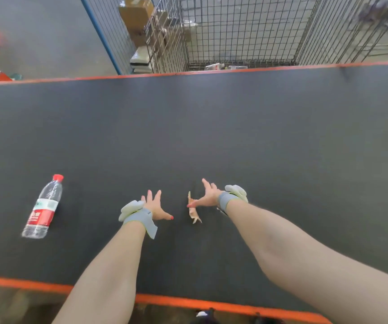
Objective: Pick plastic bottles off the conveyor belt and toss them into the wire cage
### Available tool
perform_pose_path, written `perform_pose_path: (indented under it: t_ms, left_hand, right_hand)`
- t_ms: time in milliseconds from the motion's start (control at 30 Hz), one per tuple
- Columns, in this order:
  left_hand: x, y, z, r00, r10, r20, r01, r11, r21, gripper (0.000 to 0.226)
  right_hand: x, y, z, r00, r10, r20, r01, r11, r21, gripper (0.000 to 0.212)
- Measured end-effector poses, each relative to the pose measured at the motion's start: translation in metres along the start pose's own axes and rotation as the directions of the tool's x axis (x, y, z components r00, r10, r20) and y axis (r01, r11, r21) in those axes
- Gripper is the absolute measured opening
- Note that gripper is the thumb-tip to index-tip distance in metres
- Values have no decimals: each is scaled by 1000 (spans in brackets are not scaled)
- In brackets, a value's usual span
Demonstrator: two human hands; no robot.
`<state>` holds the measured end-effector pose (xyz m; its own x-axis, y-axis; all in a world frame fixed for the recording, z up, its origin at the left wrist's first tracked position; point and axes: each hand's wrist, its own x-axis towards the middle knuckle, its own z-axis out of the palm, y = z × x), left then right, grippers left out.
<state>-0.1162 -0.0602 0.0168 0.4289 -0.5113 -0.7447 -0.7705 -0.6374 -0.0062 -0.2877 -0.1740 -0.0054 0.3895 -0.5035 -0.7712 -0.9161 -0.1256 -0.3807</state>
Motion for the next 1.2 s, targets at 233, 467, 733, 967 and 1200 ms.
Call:
perform_pose_path:
  t_ms: [233,467,733,967,1200]
  left_hand:
    - [-9,-10,30,993,19,-115,-28,996,-80,95]
    - [-11,-39,5,952,-66,-298,15,985,-171,74]
    - [0,-77,3,937,-146,-317,60,962,-267,62]
    - [11,-75,12,946,-197,-255,98,930,-354,57]
    - [31,-43,-6,963,-147,-227,56,929,-366,58]
  right_hand:
    - [-7,19,45,993,65,-100,-77,990,-120,94]
    - [-8,-32,25,974,-21,-224,13,999,-37,90]
    - [-5,-80,56,988,-121,-99,125,992,34,92]
    - [7,-108,91,996,-62,-72,70,990,120,104]
    - [26,-93,59,976,65,-210,-41,992,118,106]
